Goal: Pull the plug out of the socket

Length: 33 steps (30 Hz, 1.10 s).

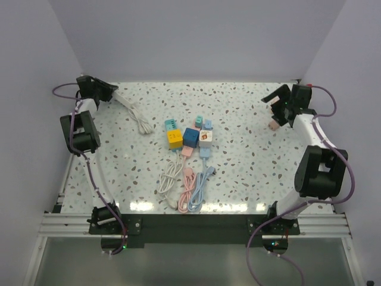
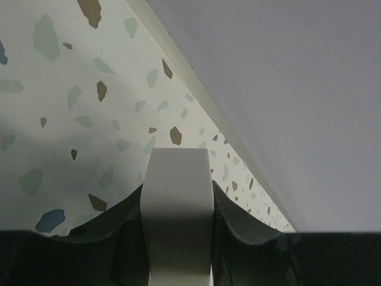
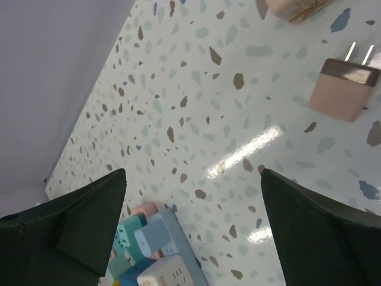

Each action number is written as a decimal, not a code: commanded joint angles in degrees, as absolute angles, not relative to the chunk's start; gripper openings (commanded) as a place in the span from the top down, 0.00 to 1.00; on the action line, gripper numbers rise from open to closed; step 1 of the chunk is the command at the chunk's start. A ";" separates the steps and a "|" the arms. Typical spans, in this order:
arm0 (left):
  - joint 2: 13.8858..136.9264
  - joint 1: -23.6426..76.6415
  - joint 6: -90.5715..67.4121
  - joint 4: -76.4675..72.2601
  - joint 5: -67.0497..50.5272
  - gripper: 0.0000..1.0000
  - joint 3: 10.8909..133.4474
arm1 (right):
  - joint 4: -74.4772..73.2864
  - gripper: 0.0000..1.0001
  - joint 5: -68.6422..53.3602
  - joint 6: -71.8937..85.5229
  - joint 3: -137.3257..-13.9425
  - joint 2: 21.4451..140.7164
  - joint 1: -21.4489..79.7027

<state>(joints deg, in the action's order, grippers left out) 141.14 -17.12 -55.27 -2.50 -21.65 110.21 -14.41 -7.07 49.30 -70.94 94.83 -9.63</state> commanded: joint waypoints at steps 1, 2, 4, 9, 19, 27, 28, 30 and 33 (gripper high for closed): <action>140.54 -17.58 -60.81 -11.68 -20.48 0.82 111.80 | -14.06 0.01 -11.06 46.76 -69.79 88.86 -7.82; 140.54 -17.67 -62.21 -12.04 -20.22 0.78 111.62 | -14.24 0.01 -11.34 46.58 -69.44 88.51 -7.56; 140.54 -17.75 -63.10 -11.87 -19.52 0.70 111.01 | -14.42 0.01 -12.21 46.06 -68.30 87.37 -7.03; 138.70 -17.93 -65.21 -11.17 -16.53 0.21 107.32 | -15.55 0.01 -12.74 45.44 -67.50 86.05 -6.50; 124.23 -17.49 -60.05 -2.81 -9.76 0.00 95.66 | -17.84 0.01 -13.53 44.12 -67.68 84.29 -5.98; 115.84 -7.15 -40.54 10.57 -12.76 0.16 95.07 | -22.15 0.01 -13.97 39.38 -68.91 84.55 -4.13; 117.23 -5.64 -36.34 14.20 -10.66 0.16 96.92 | -22.32 0.01 -14.15 39.29 -68.91 84.55 -4.13; 119.08 -2.83 -33.41 23.06 -4.09 0.13 101.31 | -23.02 0.01 -14.33 39.20 -69.08 84.64 -3.96; 120.24 1.74 -31.56 26.63 2.00 0.11 100.91 | -24.08 0.01 -14.50 38.94 -69.43 84.64 -3.69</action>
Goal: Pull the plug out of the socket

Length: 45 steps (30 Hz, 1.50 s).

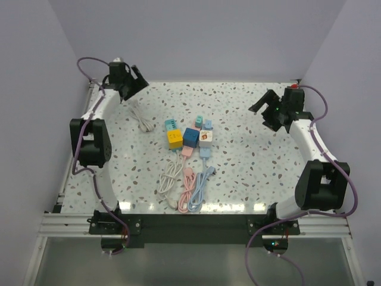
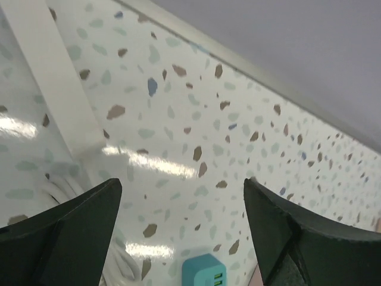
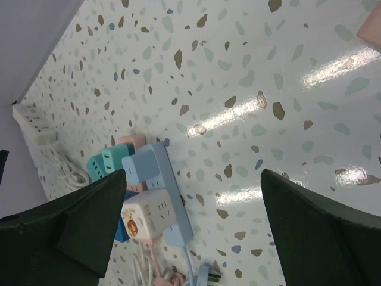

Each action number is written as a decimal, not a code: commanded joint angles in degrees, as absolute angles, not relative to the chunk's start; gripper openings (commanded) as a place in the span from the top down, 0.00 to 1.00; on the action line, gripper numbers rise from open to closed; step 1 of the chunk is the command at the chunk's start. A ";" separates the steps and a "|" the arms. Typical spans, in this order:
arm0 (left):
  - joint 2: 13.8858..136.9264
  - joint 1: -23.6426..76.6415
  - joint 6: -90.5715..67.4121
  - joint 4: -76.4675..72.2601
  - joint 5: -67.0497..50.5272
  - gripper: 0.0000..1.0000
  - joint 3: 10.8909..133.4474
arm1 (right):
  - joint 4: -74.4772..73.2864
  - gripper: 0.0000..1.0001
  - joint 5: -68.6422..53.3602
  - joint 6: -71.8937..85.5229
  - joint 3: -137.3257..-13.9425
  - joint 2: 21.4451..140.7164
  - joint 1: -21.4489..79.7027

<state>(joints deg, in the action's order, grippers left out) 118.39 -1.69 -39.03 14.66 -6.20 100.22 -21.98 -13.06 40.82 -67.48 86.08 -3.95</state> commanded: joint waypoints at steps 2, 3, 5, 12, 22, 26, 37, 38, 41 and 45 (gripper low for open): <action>120.23 3.07 -31.73 27.42 5.08 0.11 100.20 | -24.26 0.01 -14.68 38.85 -69.08 84.11 -3.60; 120.15 3.60 -31.90 27.51 5.71 0.11 99.50 | -24.34 0.01 -14.59 38.85 -68.91 83.85 -3.60; 120.58 5.09 -32.78 28.21 7.46 0.11 99.75 | -24.52 0.01 -14.50 38.67 -68.21 83.32 -3.52; 117.34 8.52 -37.87 28.75 16.08 0.11 93.98 | -24.52 0.01 -14.68 38.50 -65.92 82.53 -3.60; 120.24 7.91 -41.57 28.66 14.60 0.47 91.06 | -24.78 0.03 -15.82 37.79 -65.04 82.44 -3.60; 119.79 5.37 -39.56 27.86 13.01 0.93 90.44 | -24.87 0.04 -16.26 37.53 -64.60 82.00 -3.60; 115.84 -7.64 -27.79 31.90 18.10 0.97 93.86 | -23.38 0.05 -18.10 37.97 -63.46 82.27 -3.60; 116.10 -8.08 -26.99 33.04 19.24 0.97 95.96 | -23.12 0.05 -18.28 37.97 -63.37 82.44 -3.52; 118.21 -9.75 -24.61 35.23 18.29 0.97 100.26 | -22.76 0.04 -19.33 37.79 -63.54 83.05 -3.60; 118.49 -10.02 -22.59 35.25 12.77 1.00 101.87 | -23.64 0.04 -19.60 36.22 -65.21 83.50 -2.99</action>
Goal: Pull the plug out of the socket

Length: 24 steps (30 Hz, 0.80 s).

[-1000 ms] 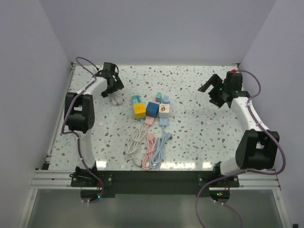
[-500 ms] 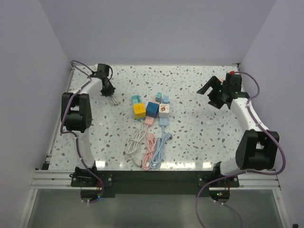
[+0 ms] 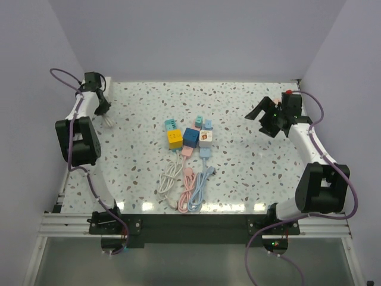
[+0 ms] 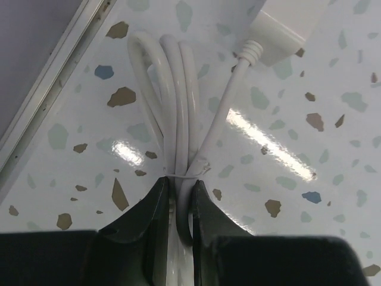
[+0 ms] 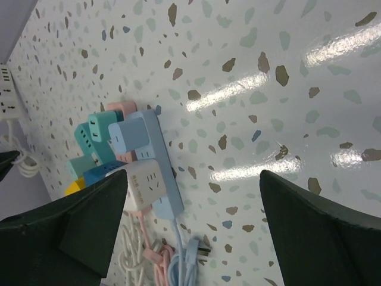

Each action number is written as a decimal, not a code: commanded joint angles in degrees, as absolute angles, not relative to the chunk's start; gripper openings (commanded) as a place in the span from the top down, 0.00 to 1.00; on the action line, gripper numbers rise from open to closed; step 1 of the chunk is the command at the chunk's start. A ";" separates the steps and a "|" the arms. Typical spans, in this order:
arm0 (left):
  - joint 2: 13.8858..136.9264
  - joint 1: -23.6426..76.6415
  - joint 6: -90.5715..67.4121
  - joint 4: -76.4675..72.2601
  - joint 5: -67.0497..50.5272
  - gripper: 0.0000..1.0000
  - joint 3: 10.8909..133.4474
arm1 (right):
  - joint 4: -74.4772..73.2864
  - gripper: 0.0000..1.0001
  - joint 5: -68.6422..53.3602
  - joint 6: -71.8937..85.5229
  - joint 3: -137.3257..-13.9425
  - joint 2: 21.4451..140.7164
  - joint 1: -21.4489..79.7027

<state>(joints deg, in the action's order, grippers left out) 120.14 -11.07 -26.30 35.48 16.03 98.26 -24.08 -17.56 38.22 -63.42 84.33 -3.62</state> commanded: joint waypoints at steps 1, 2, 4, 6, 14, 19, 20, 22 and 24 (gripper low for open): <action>117.61 -9.93 -22.50 34.55 11.44 1.00 101.17 | -24.86 0.04 -19.25 35.78 -66.35 83.41 -2.38; 116.47 -9.84 -22.41 32.10 8.64 0.93 98.64 | -25.48 0.04 -18.38 34.81 -66.88 83.58 -1.94; 112.25 -9.49 -23.28 29.80 6.95 0.53 95.46 | -26.71 0.04 -17.93 33.58 -67.93 84.54 -0.54; 109.18 -8.70 -23.55 27.17 6.51 0.27 90.90 | -30.83 0.03 -16.53 30.77 -70.74 85.60 1.30; 99.94 -8.44 -24.43 27.51 5.89 0.00 84.65 | -38.05 0.01 -14.51 24.70 -76.98 91.23 11.94; 90.54 -7.74 -24.78 24.27 -2.88 0.00 78.06 | -40.25 0.01 -7.32 25.13 -81.72 95.18 21.24; 89.05 -7.56 -25.05 22.78 -6.47 0.00 75.18 | -40.60 0.01 -5.90 25.40 -82.52 95.88 22.57; 85.27 -7.03 -26.36 22.41 -8.17 0.00 72.96 | -41.48 0.01 -3.35 25.84 -84.54 98.94 26.08; 81.76 -5.72 -27.07 21.19 -10.45 0.00 69.45 | -43.76 0.02 -0.19 26.19 -88.14 101.59 27.94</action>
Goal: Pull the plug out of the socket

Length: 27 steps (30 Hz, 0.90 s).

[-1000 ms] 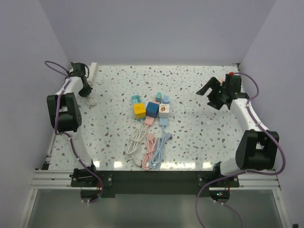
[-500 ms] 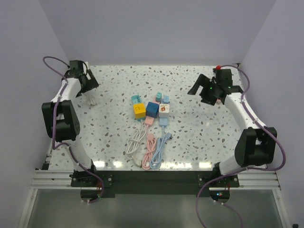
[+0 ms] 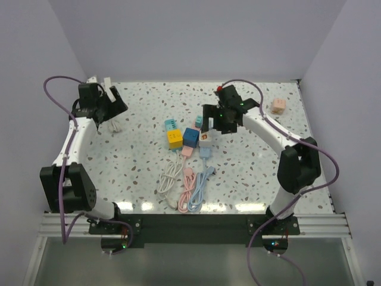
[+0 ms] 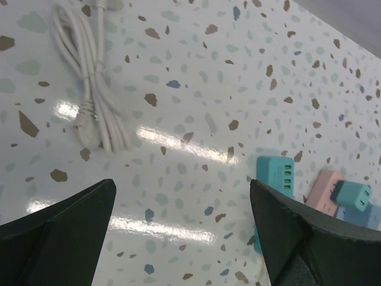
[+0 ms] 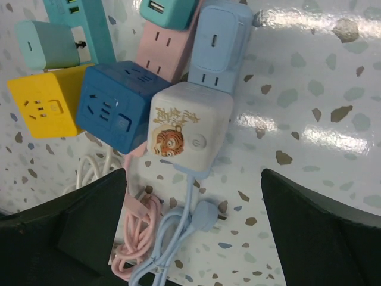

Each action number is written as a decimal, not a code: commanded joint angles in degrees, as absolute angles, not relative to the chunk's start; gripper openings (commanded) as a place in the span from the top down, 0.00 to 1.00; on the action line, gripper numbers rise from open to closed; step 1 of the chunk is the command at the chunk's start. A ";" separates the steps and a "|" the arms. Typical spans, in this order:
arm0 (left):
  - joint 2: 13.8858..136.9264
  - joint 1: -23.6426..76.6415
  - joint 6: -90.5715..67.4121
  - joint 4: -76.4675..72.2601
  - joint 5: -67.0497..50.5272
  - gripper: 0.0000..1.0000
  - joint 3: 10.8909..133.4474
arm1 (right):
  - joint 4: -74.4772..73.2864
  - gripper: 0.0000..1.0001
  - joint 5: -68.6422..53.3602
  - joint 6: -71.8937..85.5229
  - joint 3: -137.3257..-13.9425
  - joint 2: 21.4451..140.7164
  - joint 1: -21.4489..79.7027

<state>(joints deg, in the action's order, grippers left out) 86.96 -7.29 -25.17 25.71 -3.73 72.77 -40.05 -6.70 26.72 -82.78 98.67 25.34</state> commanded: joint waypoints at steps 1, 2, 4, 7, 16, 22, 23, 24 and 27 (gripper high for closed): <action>80.61 -5.19 -27.24 20.83 -10.81 0.00 68.30 | -46.12 0.02 1.91 26.45 -90.42 104.12 29.43; 79.55 -4.75 -27.59 19.87 -12.46 0.00 66.12 | -46.75 0.02 4.46 26.80 -91.22 105.11 29.97; 77.17 -4.48 -28.03 19.51 -14.23 0.00 64.52 | -47.81 0.02 6.67 26.98 -92.98 107.65 31.37; 75.15 -4.31 -28.30 20.30 -15.82 0.00 62.49 | -49.74 0.04 8.96 27.16 -94.30 109.42 32.43; 70.93 -4.22 -27.86 21.36 -14.94 0.00 59.07 | -47.29 0.06 6.95 27.25 -93.25 113.03 34.19; 70.05 -1.94 -26.90 21.18 -16.17 0.00 58.36 | -47.20 0.15 10.27 29.18 -93.43 115.84 34.01; 69.79 -0.80 -26.81 20.83 -16.96 0.00 58.19 | -47.11 0.20 11.07 29.01 -93.25 115.84 33.93; 69.61 -0.44 -26.81 20.57 -17.66 0.00 58.01 | -47.20 0.31 11.16 28.83 -93.16 115.84 33.93; 69.61 3.16 -27.85 19.78 -20.03 0.00 57.57 | -46.58 0.56 10.99 27.60 -91.24 113.39 33.40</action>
<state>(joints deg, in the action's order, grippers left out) 71.26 0.47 -27.46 23.16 -16.27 58.17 -46.39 6.90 28.77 -92.16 115.04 34.46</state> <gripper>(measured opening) 0.997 0.573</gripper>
